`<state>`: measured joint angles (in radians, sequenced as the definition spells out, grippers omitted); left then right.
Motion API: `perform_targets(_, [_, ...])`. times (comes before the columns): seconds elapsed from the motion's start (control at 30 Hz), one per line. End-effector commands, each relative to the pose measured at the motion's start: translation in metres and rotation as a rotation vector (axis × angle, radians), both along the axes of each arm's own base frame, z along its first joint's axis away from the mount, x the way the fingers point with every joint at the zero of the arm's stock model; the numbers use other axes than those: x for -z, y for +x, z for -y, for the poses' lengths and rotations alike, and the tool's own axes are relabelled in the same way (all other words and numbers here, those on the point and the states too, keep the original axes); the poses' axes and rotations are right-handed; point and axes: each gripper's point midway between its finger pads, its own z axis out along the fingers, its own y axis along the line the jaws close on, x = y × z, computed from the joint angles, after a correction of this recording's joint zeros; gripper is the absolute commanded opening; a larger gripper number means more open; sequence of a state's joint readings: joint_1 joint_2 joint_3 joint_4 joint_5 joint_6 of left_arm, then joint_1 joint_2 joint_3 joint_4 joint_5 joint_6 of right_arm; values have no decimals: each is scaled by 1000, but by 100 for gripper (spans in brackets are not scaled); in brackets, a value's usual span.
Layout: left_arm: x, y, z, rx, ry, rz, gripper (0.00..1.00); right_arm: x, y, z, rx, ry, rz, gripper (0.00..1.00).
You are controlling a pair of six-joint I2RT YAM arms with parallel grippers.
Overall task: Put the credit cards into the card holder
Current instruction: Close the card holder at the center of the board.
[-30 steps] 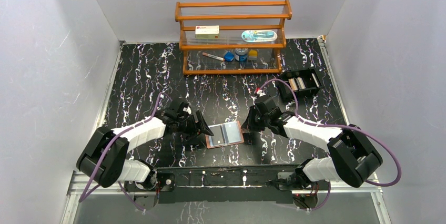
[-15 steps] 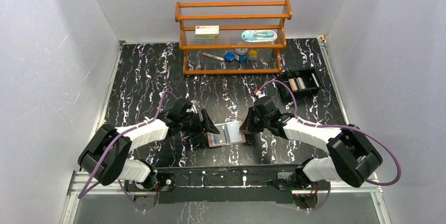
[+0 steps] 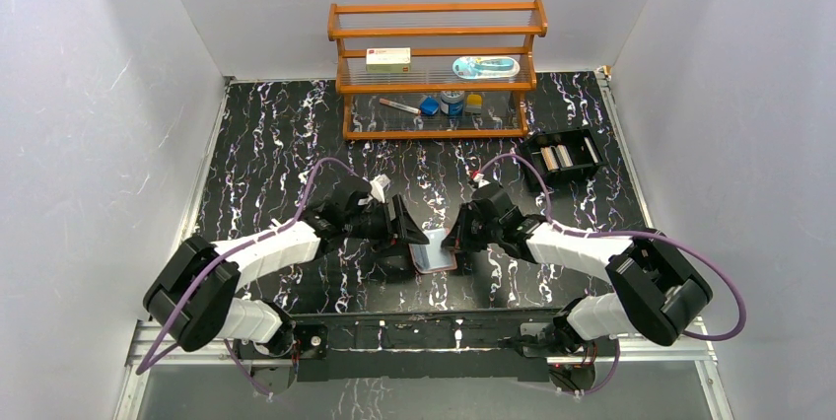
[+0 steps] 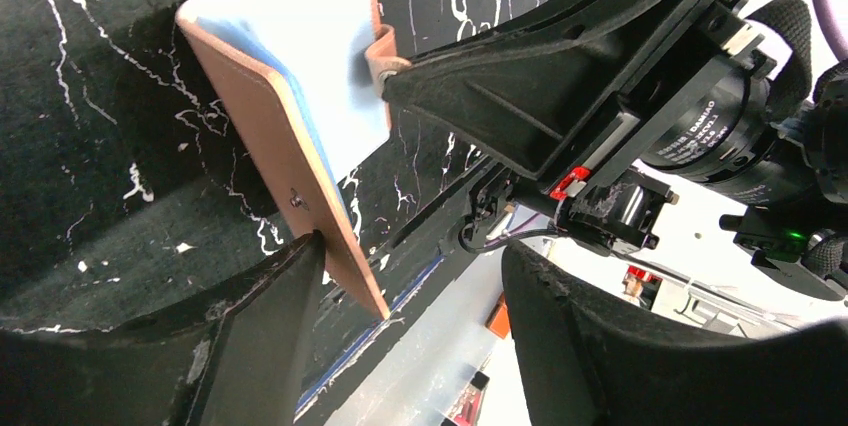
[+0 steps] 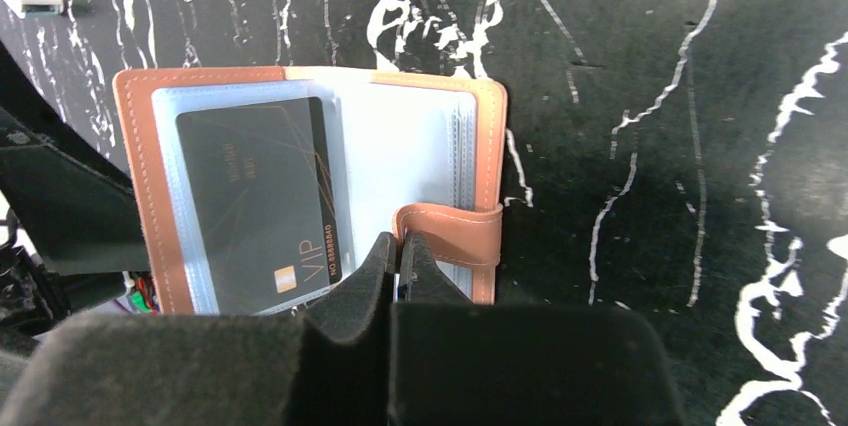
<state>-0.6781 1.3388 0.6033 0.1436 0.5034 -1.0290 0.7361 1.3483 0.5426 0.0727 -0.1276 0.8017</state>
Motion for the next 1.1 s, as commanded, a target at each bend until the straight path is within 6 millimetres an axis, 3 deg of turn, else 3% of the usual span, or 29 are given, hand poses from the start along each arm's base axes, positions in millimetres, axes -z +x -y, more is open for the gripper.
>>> perform_targets(0.0, [-21, 5, 15, 55, -75, 57, 60, -12, -2, -18, -41, 77, 25, 0])
perform_targets(0.17, [-8, 6, 17, 64, -55, 37, 47, -14, -3, -20, -54, 79, 31, 0])
perform_targets(0.3, [4, 8, 15, 74, -11, 36, 41, -11, -2, -9, -36, 31, 44, 0])
perform_targets(0.83, [12, 38, 6, 61, 191, 113, 49, -2, -3, -2, -40, -6, 52, 0])
perform_targets(1.0, [16, 50, -2, 28, 292, 111, 42, -2, -3, -1, -41, -11, 60, 0])
perform_targets(1.07, [17, 50, 2, 33, 276, 96, 34, -4, -3, -1, -46, -12, 62, 0])
